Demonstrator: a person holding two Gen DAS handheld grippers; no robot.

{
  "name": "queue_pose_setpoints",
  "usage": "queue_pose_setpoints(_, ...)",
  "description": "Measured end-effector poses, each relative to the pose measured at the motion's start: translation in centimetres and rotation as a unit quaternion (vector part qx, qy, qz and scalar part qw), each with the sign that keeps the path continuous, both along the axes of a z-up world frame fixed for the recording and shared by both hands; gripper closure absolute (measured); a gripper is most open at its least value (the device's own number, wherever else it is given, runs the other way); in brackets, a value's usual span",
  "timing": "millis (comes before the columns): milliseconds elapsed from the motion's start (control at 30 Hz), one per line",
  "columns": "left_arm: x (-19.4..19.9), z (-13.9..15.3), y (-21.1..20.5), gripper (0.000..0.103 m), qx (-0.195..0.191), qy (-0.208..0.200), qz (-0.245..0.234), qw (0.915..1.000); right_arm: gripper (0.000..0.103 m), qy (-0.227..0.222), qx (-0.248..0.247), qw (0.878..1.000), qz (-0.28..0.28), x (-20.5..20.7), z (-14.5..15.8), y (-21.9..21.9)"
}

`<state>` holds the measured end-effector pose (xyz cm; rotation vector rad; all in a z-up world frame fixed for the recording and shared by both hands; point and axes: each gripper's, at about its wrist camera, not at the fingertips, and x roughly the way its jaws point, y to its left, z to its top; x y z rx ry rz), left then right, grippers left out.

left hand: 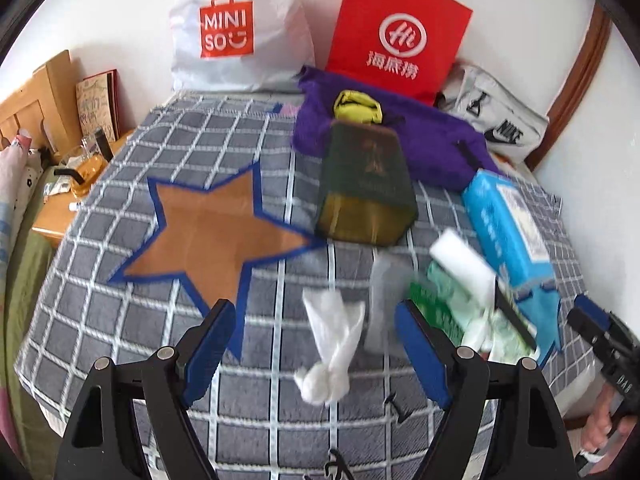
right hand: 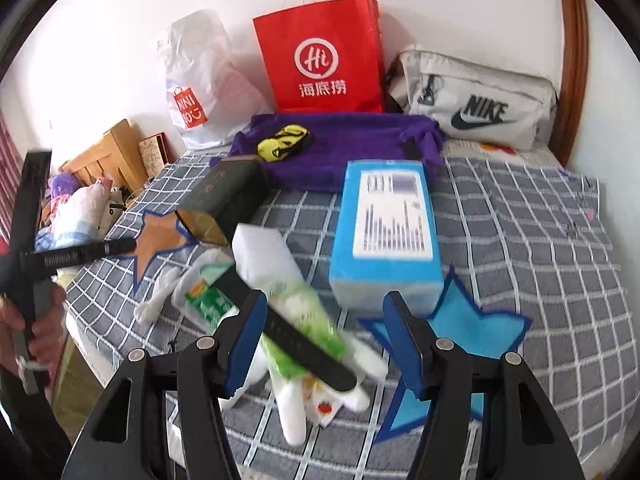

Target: Organize soft objects

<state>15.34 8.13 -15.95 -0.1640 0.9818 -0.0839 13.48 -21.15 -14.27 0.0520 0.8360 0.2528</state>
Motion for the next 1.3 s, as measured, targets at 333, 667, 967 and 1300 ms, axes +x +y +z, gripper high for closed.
queue_pose_setpoints(333,-2.1,-4.6,-1.5,0.052,0.022,0.023,-0.016,0.9994,0.043,0.002,-0.002,1.000,-0.007,-2.4,-2.0,-0.9)
queue_pose_setpoints(667,-2.2,-5.2,-1.9,0.077,0.050,0.001,-0.010,0.9987,0.043,-0.004,-0.009,0.998,0.055,-0.9,-3.7,2.5)
queue_pose_setpoints(967,-2.3,-5.3,-1.1,0.077,0.018,-0.003,0.000,0.9998,0.063,0.023,-0.021,0.996,0.084,1.8,-5.5,4.7)
queue_pose_setpoints(1300,-2.3,-5.3,-0.9,0.076,0.008,-0.005,0.007,0.9999,0.090,0.029,-0.007,0.992,0.123,0.9,-4.4,4.2)
